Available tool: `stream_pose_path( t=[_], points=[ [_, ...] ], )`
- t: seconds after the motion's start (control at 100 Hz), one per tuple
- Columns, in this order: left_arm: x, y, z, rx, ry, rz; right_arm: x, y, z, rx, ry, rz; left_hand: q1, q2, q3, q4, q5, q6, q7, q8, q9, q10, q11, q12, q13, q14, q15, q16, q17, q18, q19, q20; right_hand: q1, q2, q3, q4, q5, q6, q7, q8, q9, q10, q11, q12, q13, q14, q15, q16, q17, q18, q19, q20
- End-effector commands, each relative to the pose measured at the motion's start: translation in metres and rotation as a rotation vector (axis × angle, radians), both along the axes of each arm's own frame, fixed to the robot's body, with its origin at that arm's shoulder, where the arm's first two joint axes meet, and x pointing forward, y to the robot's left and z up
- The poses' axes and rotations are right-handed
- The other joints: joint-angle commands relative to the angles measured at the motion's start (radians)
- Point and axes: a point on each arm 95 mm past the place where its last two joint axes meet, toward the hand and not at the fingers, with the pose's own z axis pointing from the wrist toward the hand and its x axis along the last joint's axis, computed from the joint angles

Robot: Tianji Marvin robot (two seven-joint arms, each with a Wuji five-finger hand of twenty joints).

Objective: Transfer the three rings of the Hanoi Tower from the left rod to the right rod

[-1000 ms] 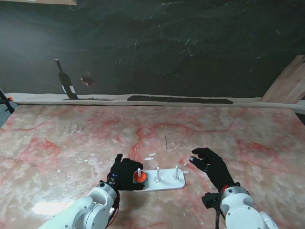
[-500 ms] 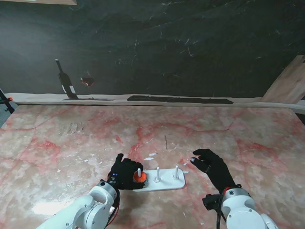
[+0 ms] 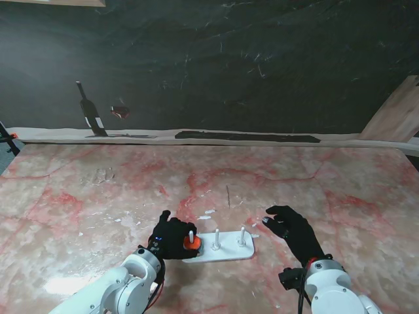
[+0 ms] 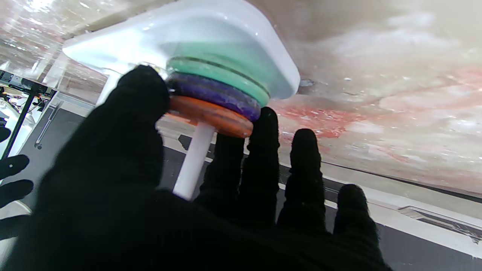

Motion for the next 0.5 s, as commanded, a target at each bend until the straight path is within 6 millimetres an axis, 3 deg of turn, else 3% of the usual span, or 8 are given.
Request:
stream_pose_path(
  t=[0.0,0.49],
  points=[
    [-0.0007,-0.001,0.0017,-0.005,-0.001,-0.004,-0.0026,0.0018,0.0,0.003,0.002,0.001,0.028,0.019,0.042,0.03,0.036,-0.016,0.038,0.023,0.02,-0.027,0.02,0.017,0.027,-0.007,0.023,0.013,-0.009,0.02,0.007,0.012,-0.019,0.018,-0.024,0.028,-0.003,0.008,0.009,-0.001,0.013,0.0,0.006,0.004,0.02,-0.001,0.009,0.018,-0.008,0.008,0.029,-0.026],
    [-0.0028,-0.0001,0.0039,0.005,-0.015,-0.013,-0.0026,0.0025,-0.0006,0.013,0.007,0.003,0.03,0.027,0.056,0.029,0.045,-0.016,0.027,0.014,0.029,-0.027,0.001,0.009,0.042,-0.009,0.024,0.015,-0.005,0.024,0.056,-0.007,-0.019,0.027,-0.033,0.029,-0.003,0.009,0.009,-0.001,0.018,0.001,0.005,0.005,0.023,0.0,0.01,0.019,-0.008,0.011,0.037,-0.032]
  ],
)
